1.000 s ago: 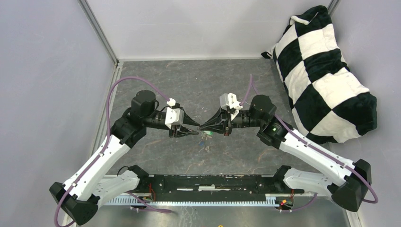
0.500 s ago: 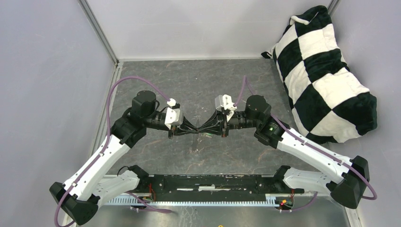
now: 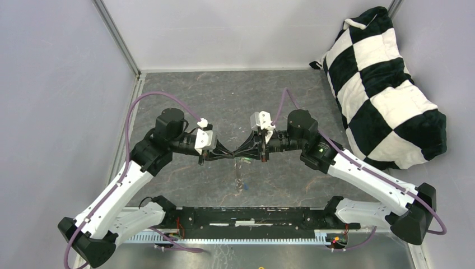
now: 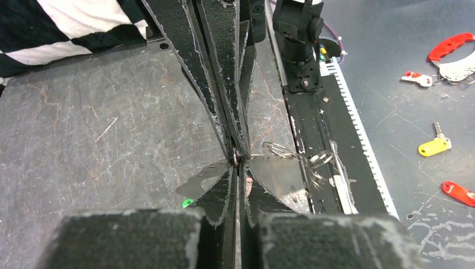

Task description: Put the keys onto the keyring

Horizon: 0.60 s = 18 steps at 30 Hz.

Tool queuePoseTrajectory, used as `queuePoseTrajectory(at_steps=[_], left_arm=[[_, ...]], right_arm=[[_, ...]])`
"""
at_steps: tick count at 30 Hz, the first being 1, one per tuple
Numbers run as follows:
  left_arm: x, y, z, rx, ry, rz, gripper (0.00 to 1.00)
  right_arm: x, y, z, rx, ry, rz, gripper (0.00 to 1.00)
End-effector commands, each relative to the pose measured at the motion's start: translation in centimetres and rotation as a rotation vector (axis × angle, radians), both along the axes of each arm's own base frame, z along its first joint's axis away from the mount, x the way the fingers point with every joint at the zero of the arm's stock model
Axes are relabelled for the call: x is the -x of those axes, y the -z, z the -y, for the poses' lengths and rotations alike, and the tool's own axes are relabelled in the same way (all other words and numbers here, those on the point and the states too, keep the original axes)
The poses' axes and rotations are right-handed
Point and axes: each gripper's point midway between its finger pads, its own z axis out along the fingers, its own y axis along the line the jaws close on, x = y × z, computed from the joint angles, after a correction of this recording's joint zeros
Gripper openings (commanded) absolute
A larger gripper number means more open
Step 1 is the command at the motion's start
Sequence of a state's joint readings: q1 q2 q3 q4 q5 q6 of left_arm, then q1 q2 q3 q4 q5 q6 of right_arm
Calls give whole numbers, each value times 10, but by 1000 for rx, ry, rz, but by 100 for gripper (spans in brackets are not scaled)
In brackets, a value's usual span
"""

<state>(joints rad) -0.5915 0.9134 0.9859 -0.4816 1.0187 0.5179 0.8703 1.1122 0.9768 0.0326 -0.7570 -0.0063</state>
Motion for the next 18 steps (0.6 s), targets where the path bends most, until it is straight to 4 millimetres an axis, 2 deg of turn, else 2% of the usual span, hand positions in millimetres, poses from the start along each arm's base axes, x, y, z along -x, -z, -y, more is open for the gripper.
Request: queuePoseTrajectory(at_steps=[1, 2, 4, 6, 7, 10, 15, 18], left_arm=[[0, 1, -2, -3, -1, 40, 2], [0, 1, -1, -4, -2, 35, 5], [-1, -1, -1, -5, -8, 21, 21], [-2, -3, 0, -5, -15, 11, 24], [-4, -3, 0, -7, -19, 6, 22], [-5, -5, 0, -9, -32, 3, 4], [-5, -5, -1, -6, -34, 21, 2], [-5, -3, -2, -8, -35, 34, 2]], right_arm=[[-2, -41, -3, -78, 3, 76, 1], [-2, -39, -3, -69, 1, 72, 0], [-3, -37, -4, -57, -1, 70, 0], [-2, -36, -4, -50, -4, 68, 1], [-3, -34, -4, -46, -5, 64, 1], [-2, -34, -4, -45, -5, 66, 1], [0, -36, -5, -46, -11, 70, 2], [1, -40, -4, -55, -8, 77, 20]])
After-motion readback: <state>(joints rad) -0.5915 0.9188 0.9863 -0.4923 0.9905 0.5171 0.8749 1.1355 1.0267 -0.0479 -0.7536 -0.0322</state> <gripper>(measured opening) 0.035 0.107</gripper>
